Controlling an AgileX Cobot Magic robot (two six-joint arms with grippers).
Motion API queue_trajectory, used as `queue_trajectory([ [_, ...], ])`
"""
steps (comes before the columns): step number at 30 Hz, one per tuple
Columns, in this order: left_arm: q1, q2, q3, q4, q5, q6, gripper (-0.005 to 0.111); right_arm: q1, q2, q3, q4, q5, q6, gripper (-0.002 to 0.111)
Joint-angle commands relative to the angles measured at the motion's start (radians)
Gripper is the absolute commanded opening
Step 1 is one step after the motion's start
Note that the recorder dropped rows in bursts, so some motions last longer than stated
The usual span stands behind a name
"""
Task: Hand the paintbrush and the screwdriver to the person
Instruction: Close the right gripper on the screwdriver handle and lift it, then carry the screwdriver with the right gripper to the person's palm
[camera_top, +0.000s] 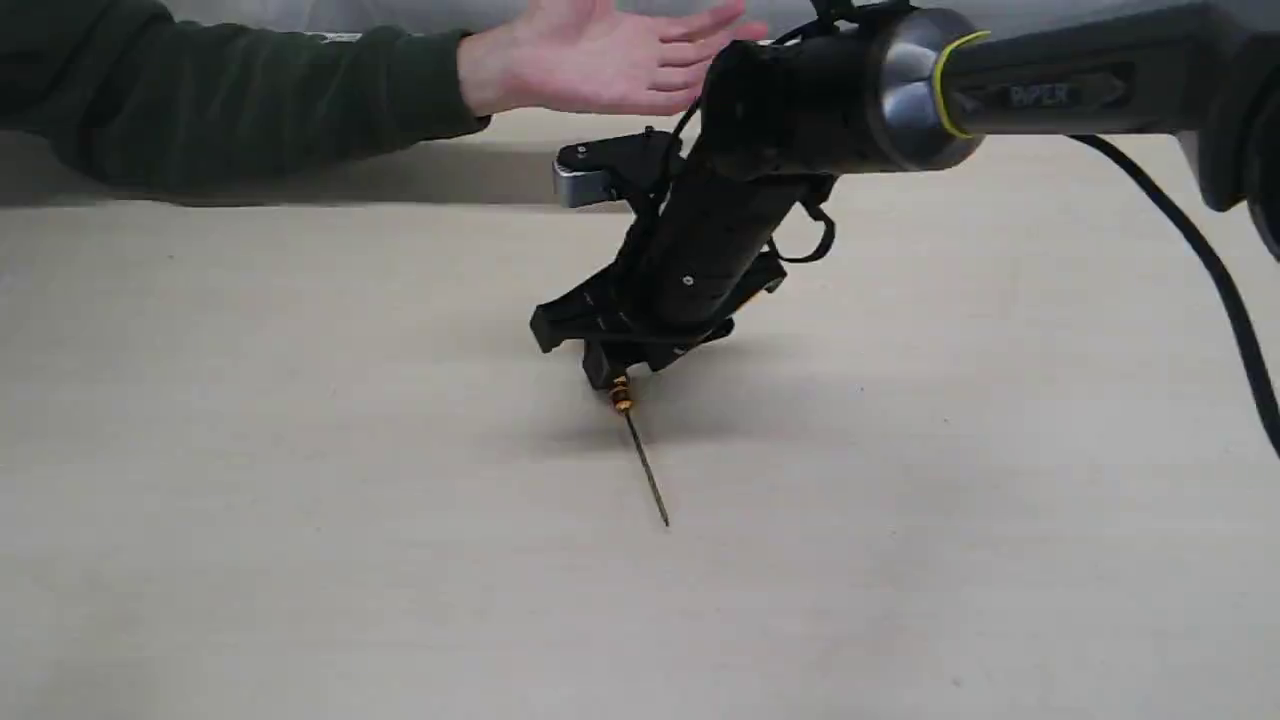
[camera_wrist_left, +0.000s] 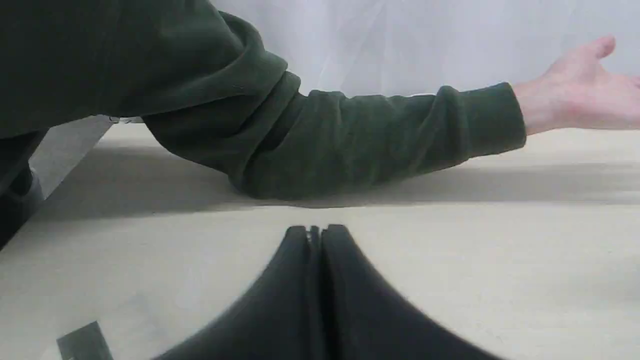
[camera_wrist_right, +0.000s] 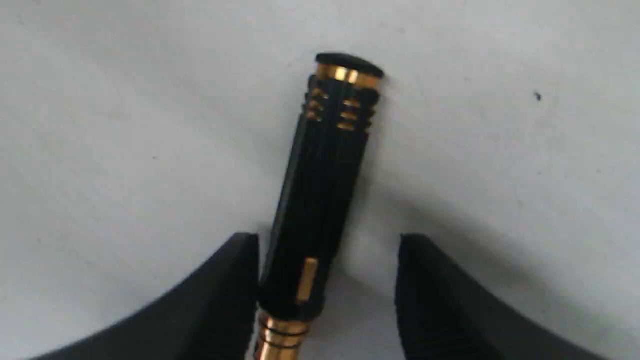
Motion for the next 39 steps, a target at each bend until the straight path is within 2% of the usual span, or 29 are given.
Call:
queue_trajectory([
  [1, -0.007, -0.002, 0.002, -0.004, -0.010, -0.002, 0.000, 0.001, 0.003, -0.009, -0.013, 0.002, 0.003, 0.045],
  [17, -0.007, -0.002, 0.002, -0.002, -0.010, -0.002, 0.000, 0.001, 0.003, -0.009, -0.039, 0.045, 0.000, 0.045],
  [25, -0.007, -0.002, 0.002, 0.000, -0.012, -0.002, 0.000, 0.001, 0.003, -0.009, -0.099, 0.061, 0.000, 0.028],
  [33, -0.007, -0.002, 0.002, 0.000, -0.012, -0.002, 0.000, 0.001, 0.003, -0.009, -0.151, 0.080, 0.003, 0.026],
  [37, -0.007, -0.002, 0.002, 0.000, -0.012, -0.002, 0.000, -0.001, 0.003, -0.009, -0.165, 0.084, -0.011, 0.005],
  [39, -0.007, -0.002, 0.002, 0.000, -0.012, -0.002, 0.000, -0.001, 0.003, -0.009, -0.165, 0.084, -0.011, 0.004],
])
